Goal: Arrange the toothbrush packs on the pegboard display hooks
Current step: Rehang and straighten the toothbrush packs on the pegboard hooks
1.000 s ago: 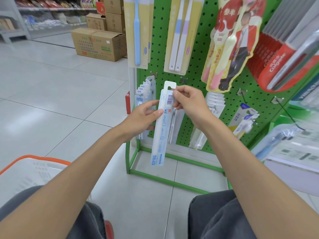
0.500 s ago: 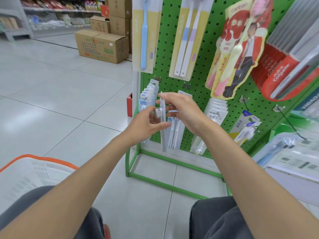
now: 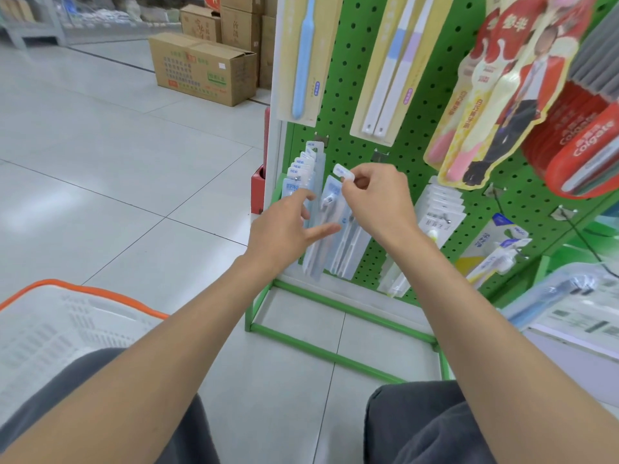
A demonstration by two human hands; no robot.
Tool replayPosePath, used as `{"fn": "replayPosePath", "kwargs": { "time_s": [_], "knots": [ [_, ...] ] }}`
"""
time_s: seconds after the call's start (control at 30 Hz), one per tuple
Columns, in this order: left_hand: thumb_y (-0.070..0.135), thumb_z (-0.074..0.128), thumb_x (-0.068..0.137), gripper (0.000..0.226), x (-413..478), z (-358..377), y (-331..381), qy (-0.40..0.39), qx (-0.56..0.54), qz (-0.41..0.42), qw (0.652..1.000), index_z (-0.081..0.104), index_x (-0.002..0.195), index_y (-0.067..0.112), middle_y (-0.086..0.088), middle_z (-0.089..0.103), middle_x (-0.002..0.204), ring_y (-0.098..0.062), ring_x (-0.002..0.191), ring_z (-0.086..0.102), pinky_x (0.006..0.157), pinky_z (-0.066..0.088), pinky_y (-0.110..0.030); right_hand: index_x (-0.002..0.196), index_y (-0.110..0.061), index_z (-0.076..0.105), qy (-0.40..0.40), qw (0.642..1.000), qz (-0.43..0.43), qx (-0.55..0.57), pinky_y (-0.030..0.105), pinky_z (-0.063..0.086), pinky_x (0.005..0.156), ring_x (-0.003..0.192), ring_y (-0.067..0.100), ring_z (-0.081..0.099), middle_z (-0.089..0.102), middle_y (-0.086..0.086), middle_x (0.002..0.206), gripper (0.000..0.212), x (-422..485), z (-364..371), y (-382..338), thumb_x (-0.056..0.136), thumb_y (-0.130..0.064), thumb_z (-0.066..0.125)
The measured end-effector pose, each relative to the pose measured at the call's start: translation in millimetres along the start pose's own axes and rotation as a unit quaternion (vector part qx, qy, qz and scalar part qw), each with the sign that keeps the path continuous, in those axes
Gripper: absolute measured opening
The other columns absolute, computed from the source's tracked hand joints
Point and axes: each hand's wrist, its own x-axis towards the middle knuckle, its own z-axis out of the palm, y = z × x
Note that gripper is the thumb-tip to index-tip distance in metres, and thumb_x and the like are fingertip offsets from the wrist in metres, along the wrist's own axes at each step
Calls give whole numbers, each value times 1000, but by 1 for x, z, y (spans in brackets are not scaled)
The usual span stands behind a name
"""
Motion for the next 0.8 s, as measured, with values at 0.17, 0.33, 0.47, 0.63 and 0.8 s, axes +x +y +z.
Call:
{"fn": "replayPosePath", "kwargs": {
  "time_s": [0.17,0.33,0.47,0.63,0.8],
  "knots": [
    [48,44,100,38,11,-2,-1,79,-58,-42,994,50,71,24,8,55,65,-16,65,53,53,35,-29,76,1,62,1,999,-20,-26,29,41,54,52,17,42,57,13,60,29,19,8,7,96,-15,48],
    [43,43,102,47,27,2,-11,71,-61,-62,994,62,77,8,-7,65,73,-26,70,60,56,41,-32,79,5,60,-7,997,-30,-74,37,48,58,54,20,41,57,18,65,30,46,22,18,98,-13,47],
    [43,44,101,49,35,10,-14,65,-60,-70,994,62,76,5,-10,64,71,-27,66,58,55,41,-33,82,1,61,-23,985,-49,-162,38,46,56,60,27,48,59,13,70,26,65,32,20,99,-13,46],
    [42,46,100,49,43,13,-18,80,-75,-74,991,60,72,4,-13,64,70,-31,67,60,57,45,-35,83,-1,62,-49,975,-44,-211,27,34,54,63,27,48,54,9,69,23,92,43,24,97,-14,48],
    [41,46,100,49,45,11,-22,91,-62,-81,991,59,70,4,-11,66,71,-29,63,58,57,47,-36,101,-8,64,-74,979,-39,-187,32,47,66,83,30,60,65,10,91,21,104,47,25,100,-21,46]
  ]
}}
